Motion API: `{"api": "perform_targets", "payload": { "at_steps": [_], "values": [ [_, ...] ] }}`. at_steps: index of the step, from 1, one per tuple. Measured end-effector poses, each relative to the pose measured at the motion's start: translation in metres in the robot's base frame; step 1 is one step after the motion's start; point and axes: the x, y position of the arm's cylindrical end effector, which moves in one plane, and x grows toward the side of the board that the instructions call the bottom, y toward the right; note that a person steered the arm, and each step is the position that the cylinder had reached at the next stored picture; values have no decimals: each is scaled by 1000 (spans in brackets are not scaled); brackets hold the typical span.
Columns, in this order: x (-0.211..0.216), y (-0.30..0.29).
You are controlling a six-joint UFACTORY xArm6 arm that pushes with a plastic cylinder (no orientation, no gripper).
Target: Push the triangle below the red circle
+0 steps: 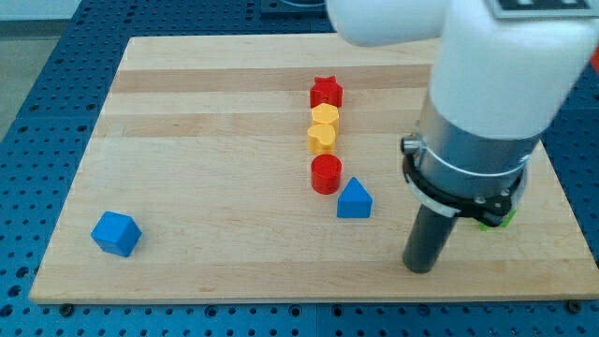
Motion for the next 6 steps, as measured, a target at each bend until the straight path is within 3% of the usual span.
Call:
{"api": "perform_targets", "payload": {
  "at_steps": [1,2,6],
  "values": [
    [-13,1],
    [-74,2],
    [-74,-31]
  ]
}}
